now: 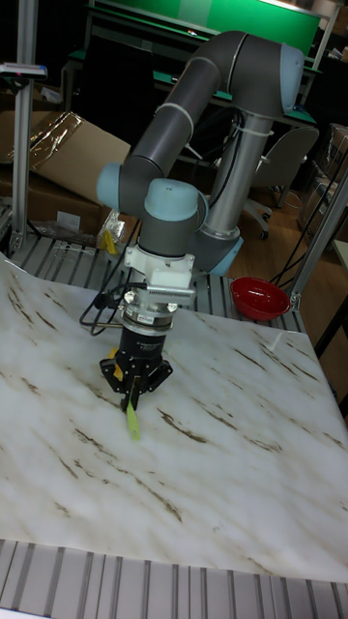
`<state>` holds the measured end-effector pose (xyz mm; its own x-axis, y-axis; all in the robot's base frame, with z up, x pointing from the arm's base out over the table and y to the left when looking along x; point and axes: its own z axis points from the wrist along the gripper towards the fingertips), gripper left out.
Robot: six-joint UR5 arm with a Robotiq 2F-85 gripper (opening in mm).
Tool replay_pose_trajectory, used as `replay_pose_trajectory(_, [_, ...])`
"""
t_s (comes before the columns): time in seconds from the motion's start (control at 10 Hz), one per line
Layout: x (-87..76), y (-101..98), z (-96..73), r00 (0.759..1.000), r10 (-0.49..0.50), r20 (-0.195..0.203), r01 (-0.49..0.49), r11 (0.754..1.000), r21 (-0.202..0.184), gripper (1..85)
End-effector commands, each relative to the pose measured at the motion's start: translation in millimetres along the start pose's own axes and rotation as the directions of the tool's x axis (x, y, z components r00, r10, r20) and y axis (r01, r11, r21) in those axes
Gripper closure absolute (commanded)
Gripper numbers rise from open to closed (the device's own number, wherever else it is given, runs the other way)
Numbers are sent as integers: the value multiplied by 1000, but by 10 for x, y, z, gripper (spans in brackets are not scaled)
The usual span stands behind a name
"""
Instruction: Scrub the table with a brush
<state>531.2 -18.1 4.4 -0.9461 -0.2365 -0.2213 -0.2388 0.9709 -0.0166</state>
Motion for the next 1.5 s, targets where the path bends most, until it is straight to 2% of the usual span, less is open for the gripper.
replay_pose_trajectory(0.0, [-54,166,-52,999,47,5,-47,999,-23,847])
replay_pose_trajectory(0.5, [-267,497,-29,995,89,44,-88,996,-23,847])
replay_pose_trajectory(0.8, [-405,695,-97,992,115,59,-113,993,-44,847])
replay_pose_trajectory(1.0, [-493,824,-69,987,140,74,-137,989,-50,847])
replay_pose_trajectory(1.3, [-675,1055,-63,980,185,76,-181,982,-48,847])
replay_pose_trajectory(1.4, [-759,1085,-78,980,188,69,-186,982,-31,847])
